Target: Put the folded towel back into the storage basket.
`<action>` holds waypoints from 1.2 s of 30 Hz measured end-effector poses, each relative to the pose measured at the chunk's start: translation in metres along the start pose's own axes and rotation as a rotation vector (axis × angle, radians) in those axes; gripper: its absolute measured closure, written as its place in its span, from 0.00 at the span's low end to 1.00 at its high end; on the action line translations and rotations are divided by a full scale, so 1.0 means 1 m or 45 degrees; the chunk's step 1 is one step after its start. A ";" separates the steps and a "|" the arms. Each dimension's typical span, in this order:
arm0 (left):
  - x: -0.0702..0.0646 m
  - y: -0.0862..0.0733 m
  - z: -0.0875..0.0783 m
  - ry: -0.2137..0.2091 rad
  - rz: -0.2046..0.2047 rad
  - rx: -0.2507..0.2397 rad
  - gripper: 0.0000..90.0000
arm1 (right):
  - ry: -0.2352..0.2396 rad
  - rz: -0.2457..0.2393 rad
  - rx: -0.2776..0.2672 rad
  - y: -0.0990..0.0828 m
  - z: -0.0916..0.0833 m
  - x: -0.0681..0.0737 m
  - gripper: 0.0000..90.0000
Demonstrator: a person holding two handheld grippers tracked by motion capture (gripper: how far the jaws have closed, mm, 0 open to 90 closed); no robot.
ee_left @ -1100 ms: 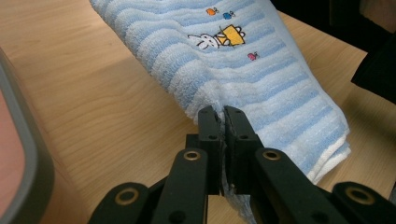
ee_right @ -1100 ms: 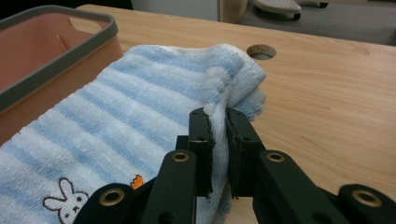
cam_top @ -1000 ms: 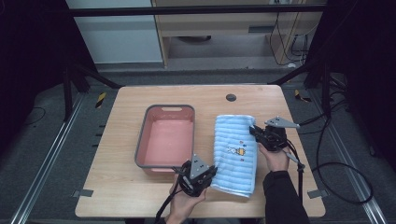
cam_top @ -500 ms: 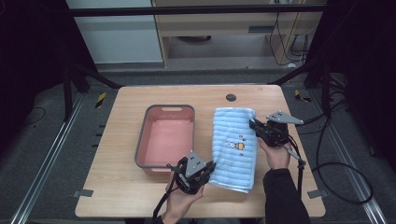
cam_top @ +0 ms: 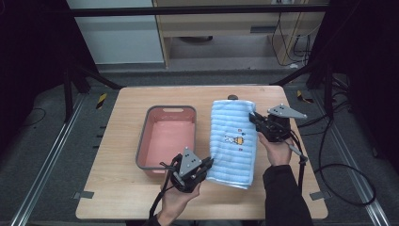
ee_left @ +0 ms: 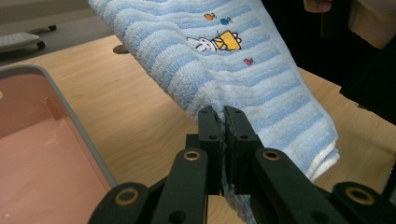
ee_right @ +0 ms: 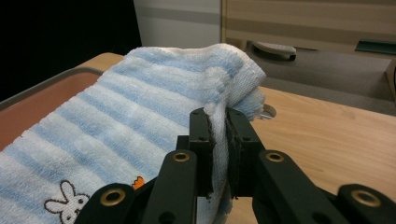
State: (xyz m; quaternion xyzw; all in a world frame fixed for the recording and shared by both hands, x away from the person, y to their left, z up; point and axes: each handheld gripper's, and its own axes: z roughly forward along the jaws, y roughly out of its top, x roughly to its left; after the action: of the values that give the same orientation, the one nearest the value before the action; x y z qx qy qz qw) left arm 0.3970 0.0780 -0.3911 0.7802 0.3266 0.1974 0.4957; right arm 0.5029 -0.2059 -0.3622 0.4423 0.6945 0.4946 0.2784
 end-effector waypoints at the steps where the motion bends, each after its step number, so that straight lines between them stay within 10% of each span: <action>1: 0.000 0.000 0.000 0.000 0.000 0.000 0.95 | 0.000 0.000 0.000 0.000 0.000 0.000 0.91; 36: 0.051 0.016 -0.065 0.145 -0.012 -0.132 0.95 | 0.084 -0.111 -0.082 0.069 0.028 0.064 0.91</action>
State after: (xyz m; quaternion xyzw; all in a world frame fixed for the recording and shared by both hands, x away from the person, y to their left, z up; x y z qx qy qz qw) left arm 0.3971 0.1517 -0.3497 0.7396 0.3472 0.2556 0.5169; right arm 0.5204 -0.1286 -0.3041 0.3858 0.7058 0.5183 0.2906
